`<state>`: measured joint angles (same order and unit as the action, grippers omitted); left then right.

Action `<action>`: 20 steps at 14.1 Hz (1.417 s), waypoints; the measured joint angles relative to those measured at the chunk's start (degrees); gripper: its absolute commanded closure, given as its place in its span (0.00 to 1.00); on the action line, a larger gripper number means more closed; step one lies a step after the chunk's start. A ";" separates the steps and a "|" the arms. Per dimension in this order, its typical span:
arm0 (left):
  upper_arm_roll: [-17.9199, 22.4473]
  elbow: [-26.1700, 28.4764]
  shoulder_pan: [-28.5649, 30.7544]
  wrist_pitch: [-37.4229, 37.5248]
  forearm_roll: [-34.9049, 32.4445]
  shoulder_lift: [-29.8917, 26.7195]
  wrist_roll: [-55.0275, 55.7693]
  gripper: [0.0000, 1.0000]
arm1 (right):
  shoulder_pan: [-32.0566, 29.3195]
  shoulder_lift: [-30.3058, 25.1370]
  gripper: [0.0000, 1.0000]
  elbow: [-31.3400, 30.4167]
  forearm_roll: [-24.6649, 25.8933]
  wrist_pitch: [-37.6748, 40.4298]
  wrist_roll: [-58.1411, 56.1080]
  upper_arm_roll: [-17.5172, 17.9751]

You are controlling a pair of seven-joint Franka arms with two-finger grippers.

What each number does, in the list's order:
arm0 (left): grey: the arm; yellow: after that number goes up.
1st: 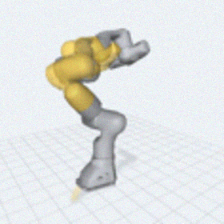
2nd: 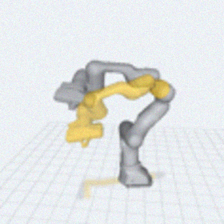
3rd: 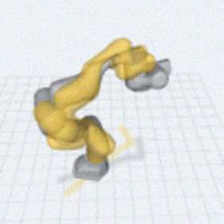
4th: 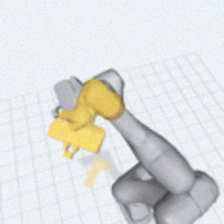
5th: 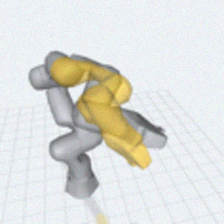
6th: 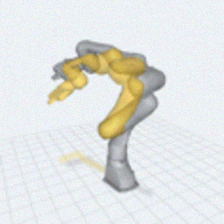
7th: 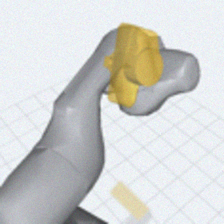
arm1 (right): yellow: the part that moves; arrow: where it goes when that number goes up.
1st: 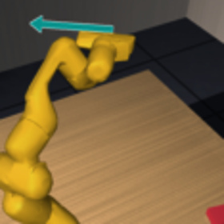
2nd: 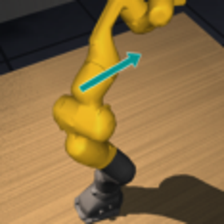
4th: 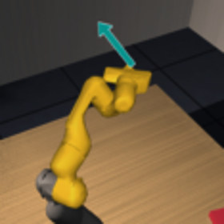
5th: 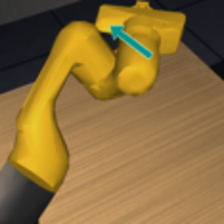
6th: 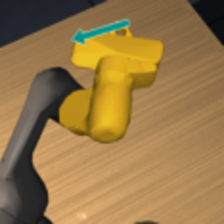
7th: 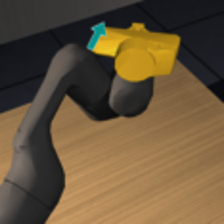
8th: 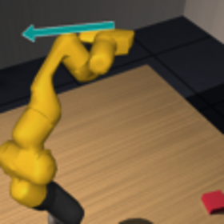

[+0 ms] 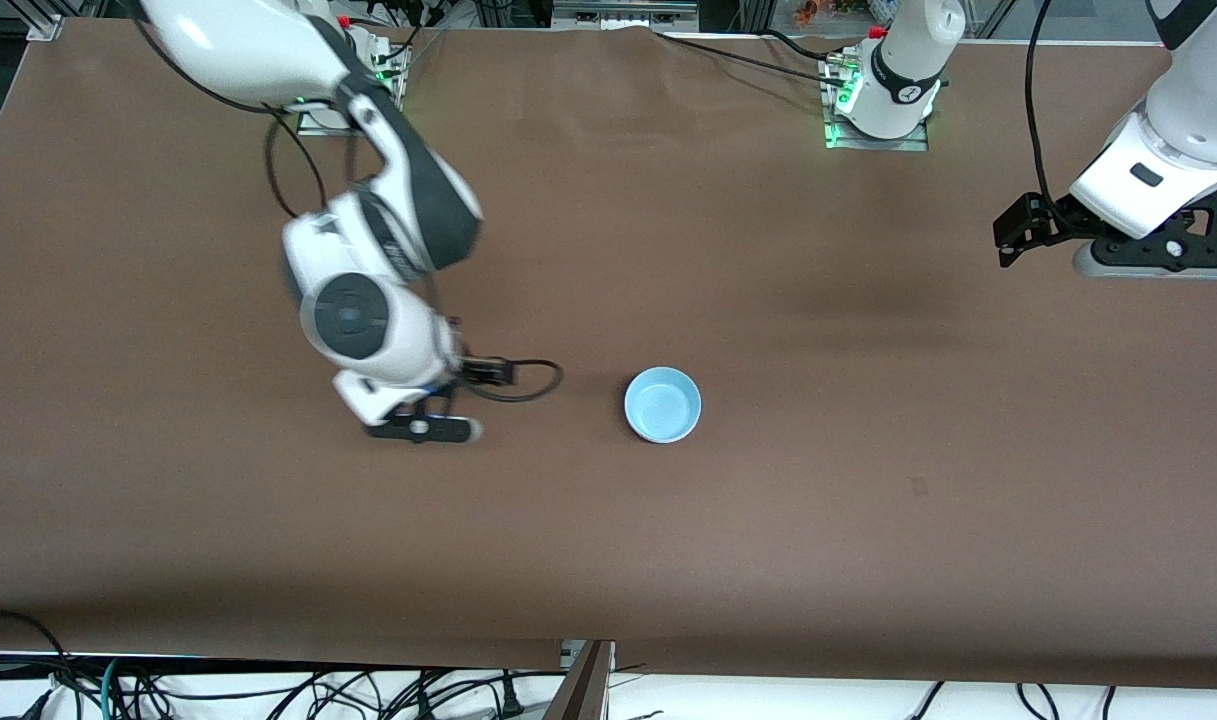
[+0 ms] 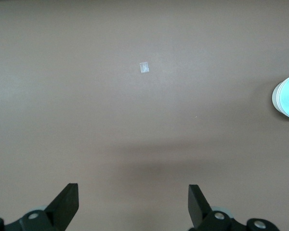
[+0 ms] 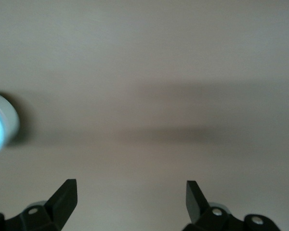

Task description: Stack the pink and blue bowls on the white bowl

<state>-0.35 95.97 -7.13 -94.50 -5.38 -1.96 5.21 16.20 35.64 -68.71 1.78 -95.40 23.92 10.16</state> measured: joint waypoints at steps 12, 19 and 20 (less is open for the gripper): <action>-1.06 0.54 -0.52 1.36 0.04 -0.56 0.04 0.00 | -11.46 -28.79 0.00 -8.20 0.04 17.39 -17.44 -9.69; -1.03 0.54 -0.47 1.38 1.88 -0.56 0.07 0.00 | -13.15 -28.82 0.00 -10.50 0.04 19.04 -21.36 -9.75; -1.01 0.54 -0.46 1.38 2.36 -0.56 0.08 0.00 | -13.15 -28.79 0.00 -10.50 0.04 19.09 -21.41 -9.75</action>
<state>-1.36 96.51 -7.58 -93.11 -3.02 -2.52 5.29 3.05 6.85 -79.21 1.81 -76.31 2.51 0.40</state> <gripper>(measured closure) 0.000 0.000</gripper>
